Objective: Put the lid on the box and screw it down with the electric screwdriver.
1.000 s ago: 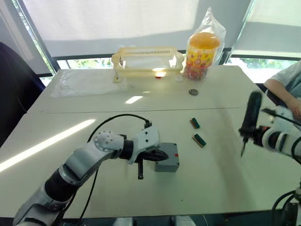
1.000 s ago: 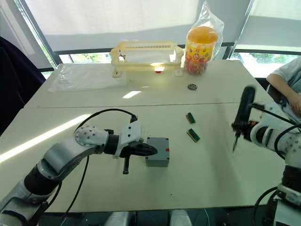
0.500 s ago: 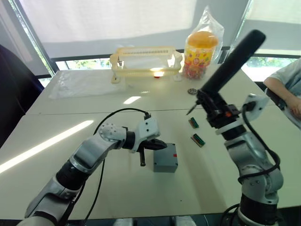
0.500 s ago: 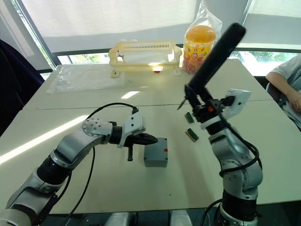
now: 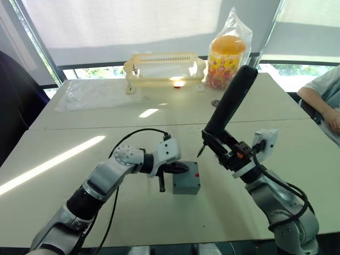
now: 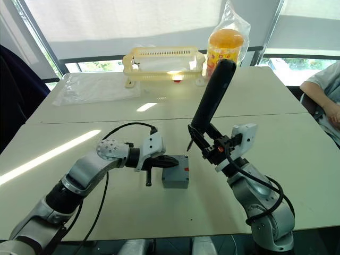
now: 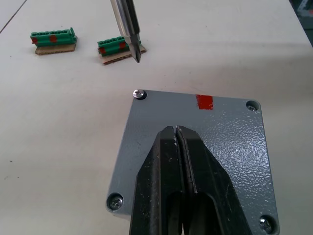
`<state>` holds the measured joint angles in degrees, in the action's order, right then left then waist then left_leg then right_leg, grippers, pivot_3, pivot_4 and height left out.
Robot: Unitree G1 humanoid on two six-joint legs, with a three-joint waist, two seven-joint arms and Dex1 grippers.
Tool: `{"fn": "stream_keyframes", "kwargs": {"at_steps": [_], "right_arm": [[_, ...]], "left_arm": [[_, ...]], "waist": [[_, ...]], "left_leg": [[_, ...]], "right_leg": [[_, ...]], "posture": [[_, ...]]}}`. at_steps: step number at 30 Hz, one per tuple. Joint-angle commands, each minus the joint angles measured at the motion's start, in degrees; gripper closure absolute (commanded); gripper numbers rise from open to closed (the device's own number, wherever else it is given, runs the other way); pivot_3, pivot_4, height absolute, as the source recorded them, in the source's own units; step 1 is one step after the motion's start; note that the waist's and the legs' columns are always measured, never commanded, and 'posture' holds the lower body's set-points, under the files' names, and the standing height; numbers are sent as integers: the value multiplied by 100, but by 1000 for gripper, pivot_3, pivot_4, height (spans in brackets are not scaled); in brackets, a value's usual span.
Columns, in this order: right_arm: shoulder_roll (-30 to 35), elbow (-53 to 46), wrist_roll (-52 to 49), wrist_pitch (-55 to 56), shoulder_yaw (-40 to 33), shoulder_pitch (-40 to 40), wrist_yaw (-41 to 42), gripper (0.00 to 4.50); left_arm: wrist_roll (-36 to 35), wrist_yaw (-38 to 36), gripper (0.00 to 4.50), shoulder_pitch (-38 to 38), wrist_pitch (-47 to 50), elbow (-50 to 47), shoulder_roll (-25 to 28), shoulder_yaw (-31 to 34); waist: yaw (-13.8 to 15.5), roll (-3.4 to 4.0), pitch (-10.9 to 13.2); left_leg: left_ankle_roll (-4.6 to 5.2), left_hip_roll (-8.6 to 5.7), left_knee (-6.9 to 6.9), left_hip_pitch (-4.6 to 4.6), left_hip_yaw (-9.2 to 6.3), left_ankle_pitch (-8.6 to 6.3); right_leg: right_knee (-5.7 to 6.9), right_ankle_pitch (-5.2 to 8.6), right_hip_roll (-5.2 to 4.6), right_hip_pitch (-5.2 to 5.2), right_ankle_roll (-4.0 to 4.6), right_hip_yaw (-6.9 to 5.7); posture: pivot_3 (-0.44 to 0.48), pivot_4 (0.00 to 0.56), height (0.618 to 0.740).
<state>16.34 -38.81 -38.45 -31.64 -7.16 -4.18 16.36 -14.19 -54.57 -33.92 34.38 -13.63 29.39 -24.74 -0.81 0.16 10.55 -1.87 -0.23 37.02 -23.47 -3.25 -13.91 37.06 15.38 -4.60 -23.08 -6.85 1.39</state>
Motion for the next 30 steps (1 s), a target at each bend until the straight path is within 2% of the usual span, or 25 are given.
{"fn": "stream_keyframes", "kwargs": {"at_steps": [1, 10, 30], "right_arm": [[12, -441, 41, 296, 32, 44, 40, 2759], [-1, -104, 374, 635, 137, 156, 222, 2759], [-82, 462, 693, 929, 322, -163, 437, 2759]], "left_arm": [[119, -56, 4500, 86, -3, 83, -29, -145], [189, -93, 4500, 114, 15, 118, -83, -152], [197, -26, 4500, 211, 158, -26, -28, -105]], "waist": [[3, -1, -1], [6, -1, -1], [2, -2, -2]], "left_leg": [[0, 0, 1, 1, 0, 0], [0, 0, 3, 3, -1, 0], [0, 0, 2, 6, -2, 0]], "right_leg": [[0, 0, 0, 2, 1, 0], [0, 0, 0, 6, 0, -1], [-1, 0, 0, 8, 0, -1]], "posture": [[0, 150, 740], [0, 150, 740], [0, 150, 740]]}}
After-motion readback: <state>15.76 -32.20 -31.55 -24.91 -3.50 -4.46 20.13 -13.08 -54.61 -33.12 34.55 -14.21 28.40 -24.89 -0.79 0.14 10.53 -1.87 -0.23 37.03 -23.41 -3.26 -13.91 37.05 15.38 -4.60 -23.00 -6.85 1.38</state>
